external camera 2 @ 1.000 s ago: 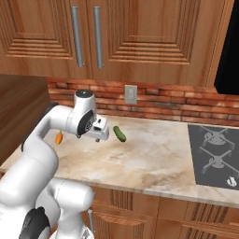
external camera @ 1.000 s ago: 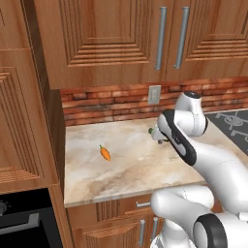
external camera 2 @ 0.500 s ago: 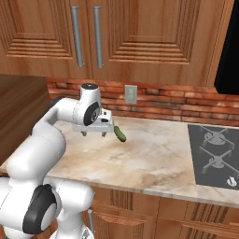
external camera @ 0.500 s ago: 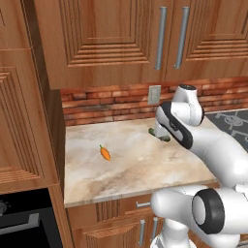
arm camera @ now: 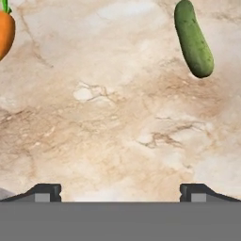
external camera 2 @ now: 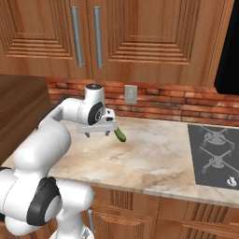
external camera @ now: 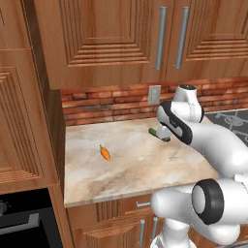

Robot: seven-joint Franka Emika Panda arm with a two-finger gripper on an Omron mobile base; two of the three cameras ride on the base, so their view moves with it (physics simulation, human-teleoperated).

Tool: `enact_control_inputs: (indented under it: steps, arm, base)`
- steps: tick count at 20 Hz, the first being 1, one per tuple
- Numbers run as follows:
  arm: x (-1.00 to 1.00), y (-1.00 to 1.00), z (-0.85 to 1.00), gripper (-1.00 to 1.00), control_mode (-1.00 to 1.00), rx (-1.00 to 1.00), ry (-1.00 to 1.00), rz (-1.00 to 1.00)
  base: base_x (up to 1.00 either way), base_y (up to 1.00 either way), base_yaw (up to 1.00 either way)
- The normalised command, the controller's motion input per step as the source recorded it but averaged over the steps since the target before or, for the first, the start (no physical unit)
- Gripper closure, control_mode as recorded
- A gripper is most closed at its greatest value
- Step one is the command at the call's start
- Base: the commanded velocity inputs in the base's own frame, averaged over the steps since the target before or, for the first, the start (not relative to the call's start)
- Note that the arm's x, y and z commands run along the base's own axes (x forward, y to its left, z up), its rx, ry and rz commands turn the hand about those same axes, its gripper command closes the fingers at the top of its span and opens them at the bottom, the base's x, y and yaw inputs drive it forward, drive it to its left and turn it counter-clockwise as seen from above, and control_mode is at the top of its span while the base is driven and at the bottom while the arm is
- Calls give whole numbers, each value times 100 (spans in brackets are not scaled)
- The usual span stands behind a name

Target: Place the two vegetables and bowl onto the tray for setting up a vegetable dip station.

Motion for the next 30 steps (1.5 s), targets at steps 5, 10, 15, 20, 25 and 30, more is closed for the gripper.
enact_control_inputs:
  steps: [5,10,15,20,25,30]
  arm:
    - [0,-4,-20,-100,-100,0,-10,9]
    - [11,-3,-9,-100,-100,0,-12,2]
    - [12,-1,-7,-100,-100,0,-13,0]
    - [27,-2,-2,-100,-100,0,-8,0]
    - [35,-12,-1,-100,-100,0,0,0]
    - [29,-14,-3,-100,-100,0,0,0]
  base:
    - [0,0,0]
    - [0,0,0]
    - [0,0,0]
    - [0,0,0]
    - [0,0,0]
    - [0,0,0]
